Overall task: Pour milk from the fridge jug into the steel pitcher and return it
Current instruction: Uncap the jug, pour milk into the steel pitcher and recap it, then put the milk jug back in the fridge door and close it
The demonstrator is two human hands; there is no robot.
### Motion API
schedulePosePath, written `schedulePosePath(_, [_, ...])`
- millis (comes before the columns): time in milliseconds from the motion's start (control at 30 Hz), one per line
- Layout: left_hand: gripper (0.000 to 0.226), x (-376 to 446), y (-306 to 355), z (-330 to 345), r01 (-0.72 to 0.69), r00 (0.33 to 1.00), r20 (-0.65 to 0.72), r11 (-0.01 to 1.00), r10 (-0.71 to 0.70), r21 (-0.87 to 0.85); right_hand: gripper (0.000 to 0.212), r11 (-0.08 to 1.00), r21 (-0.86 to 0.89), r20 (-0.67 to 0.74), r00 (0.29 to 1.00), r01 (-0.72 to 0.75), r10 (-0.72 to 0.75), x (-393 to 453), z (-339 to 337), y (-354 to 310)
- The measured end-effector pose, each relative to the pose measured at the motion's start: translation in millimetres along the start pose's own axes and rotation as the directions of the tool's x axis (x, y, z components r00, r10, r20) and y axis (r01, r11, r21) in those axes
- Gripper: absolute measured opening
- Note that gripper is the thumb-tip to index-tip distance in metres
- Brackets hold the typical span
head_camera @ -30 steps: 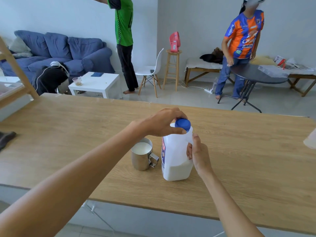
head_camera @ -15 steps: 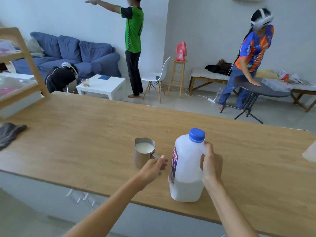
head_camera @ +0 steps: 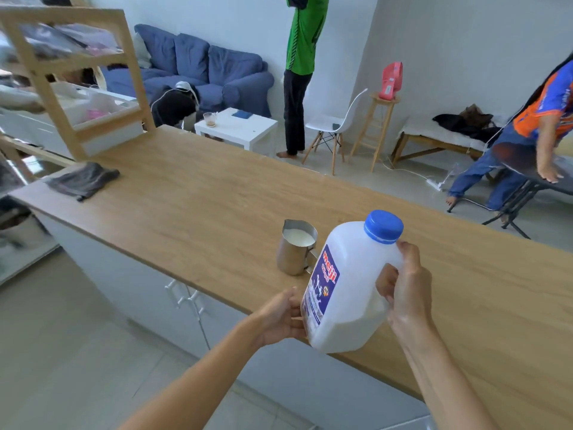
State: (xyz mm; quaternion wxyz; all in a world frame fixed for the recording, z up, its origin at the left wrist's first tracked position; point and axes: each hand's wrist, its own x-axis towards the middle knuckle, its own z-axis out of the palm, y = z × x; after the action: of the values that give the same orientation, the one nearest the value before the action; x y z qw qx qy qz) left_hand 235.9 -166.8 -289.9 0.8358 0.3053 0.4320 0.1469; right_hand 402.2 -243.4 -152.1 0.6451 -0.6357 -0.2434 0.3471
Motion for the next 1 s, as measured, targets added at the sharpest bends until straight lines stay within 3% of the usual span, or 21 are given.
schedulePosePath(200, [0.033,-58.9,-26.4,-56.9,-0.141,0.982,-0.144,0.981,0.121,-0.134,0.05,0.987,-0.136,0.356,0.934,0.084,-0.03,-28.9,64.7,11.9])
schedulePosePath(467, [0.035,-168.5,-91.1,-141.2,-0.312,0.891,-0.43,0.887,0.148,-0.34,0.047,0.982,-0.173,0.665,0.745,0.082,0.055,-116.2,167.7,50.7])
schedulePosePath(700, [0.035,-283.7,-171.0,-195.0,-0.493,0.755,-0.643,0.76,0.131,-0.424,0.042,0.979,-0.176,0.866,0.488,0.099,0.107,-234.2,232.9,73.1])
schedulePosePath(1000, [0.037,-429.3,-296.7,-229.0,-0.657,0.601,-0.795,0.616,0.081,-0.434,0.049,0.97,-0.148,0.989,0.041,0.193,0.143,-406.6,268.0,101.7])
